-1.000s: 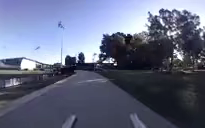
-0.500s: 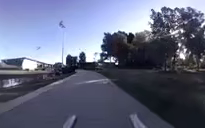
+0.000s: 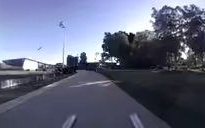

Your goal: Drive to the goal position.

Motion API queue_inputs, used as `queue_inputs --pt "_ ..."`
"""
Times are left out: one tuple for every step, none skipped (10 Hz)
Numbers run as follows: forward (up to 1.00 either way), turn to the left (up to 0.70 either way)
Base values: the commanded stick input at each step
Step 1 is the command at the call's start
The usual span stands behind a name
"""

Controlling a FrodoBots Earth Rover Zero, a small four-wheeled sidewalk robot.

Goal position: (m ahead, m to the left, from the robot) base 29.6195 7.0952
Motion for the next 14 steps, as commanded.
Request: queue_inputs --pt "1.0 0.0" --pt "1.0 0.0" --pt "1.0 0.0" --pt "1.0 0.27" --pt "1.0 0.27" --pt "1.0 0.27" --pt "1.0 0.0" --pt "1.0 0.0" --pt "1.0 0.0" --pt "1.0 0.0" --pt "1.0 0.01" --pt "1.0 0.13" --pt "1.0 0.24" --pt "1.0 0.27"
